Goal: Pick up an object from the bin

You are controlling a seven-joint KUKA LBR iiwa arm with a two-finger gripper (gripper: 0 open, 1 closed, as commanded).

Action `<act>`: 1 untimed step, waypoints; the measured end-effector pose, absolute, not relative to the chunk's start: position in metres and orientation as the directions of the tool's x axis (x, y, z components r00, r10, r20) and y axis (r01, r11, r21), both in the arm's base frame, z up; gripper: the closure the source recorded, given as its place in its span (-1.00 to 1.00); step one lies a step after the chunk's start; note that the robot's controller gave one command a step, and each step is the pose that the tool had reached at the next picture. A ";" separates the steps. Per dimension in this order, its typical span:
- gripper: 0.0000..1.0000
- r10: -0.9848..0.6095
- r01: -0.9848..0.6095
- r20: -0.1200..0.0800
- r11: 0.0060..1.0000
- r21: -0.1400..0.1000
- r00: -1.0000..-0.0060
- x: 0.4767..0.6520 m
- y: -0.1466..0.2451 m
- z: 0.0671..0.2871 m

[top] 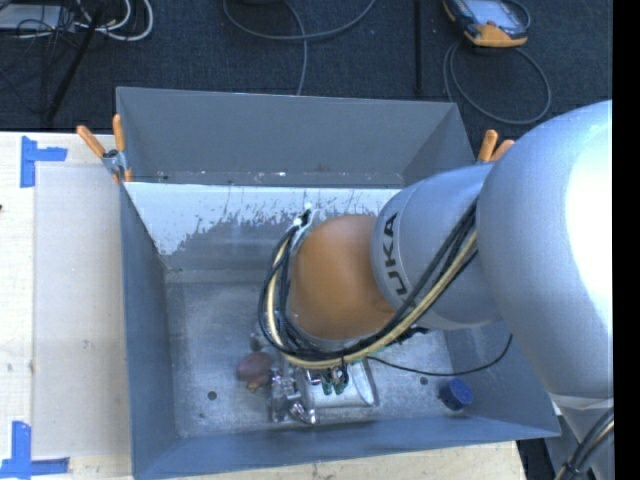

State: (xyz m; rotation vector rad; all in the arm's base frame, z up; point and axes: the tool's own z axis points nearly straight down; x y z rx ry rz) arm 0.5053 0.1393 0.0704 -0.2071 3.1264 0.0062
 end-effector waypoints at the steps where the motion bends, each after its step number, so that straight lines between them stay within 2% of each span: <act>1: -1.00 -0.520 -0.520 -0.002 0.854 0.000 -0.854 0.518 0.140 0.168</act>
Offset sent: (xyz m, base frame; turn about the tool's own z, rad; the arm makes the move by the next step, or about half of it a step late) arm 0.0119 -0.0005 0.0966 -0.4163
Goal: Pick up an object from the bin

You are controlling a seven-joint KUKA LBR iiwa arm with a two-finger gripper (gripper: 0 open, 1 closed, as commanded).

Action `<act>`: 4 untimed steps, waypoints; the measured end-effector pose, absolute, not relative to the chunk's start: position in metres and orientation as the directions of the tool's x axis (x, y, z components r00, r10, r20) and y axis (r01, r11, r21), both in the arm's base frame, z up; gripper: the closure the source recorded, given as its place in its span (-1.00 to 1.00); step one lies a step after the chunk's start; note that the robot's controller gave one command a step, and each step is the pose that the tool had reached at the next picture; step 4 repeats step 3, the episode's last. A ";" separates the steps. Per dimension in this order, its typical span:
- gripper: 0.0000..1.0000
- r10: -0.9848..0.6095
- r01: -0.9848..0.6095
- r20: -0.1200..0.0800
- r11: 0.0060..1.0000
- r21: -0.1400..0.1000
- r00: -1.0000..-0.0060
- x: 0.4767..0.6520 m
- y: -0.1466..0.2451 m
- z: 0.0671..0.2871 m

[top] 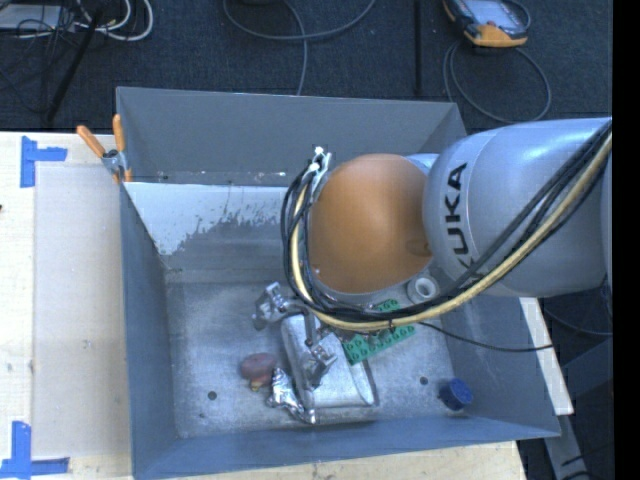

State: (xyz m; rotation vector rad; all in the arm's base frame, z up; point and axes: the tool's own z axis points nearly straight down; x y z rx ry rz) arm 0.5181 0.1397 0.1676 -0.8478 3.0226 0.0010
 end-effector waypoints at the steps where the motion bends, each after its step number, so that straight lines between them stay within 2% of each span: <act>1: -1.00 -0.768 -0.768 -0.001 0.641 0.003 -0.641 0.511 0.155 0.078; 2: 1.00 -0.766 -0.766 0.005 0.643 0.003 -0.643 0.511 0.153 0.078; 3: 1.00 -0.894 -0.894 -0.004 0.447 -0.004 -0.447 0.487 0.144 0.237; 4: 1.00 -0.894 -0.894 -0.004 0.447 -0.004 -0.447 0.487 0.144 0.237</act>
Offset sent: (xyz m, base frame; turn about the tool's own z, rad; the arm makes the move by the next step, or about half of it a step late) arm -0.0070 0.0133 -0.0909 -0.3322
